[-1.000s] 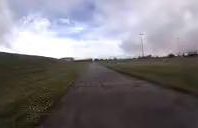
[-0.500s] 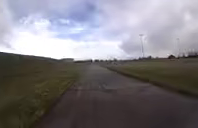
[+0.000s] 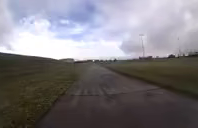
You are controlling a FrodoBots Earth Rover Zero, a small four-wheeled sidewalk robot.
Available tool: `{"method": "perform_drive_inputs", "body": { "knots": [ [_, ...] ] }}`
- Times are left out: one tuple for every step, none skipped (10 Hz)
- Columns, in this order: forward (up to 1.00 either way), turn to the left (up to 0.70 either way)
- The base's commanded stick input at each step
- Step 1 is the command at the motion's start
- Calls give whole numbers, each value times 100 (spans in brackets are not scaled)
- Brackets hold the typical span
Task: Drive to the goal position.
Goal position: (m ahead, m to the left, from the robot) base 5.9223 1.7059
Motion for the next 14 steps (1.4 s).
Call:
{"method": "perform_drive_inputs", "body": {
  "knots": [
    [70, 0],
    [70, 0],
    [70, 0],
    [70, 0],
    [70, 0],
    [70, 0],
    [70, 0],
    [70, 0],
    [70, 0],
    [70, 0],
    [70, 0],
    [70, 0],
    [70, 0],
    [70, 0]
  ]
}}
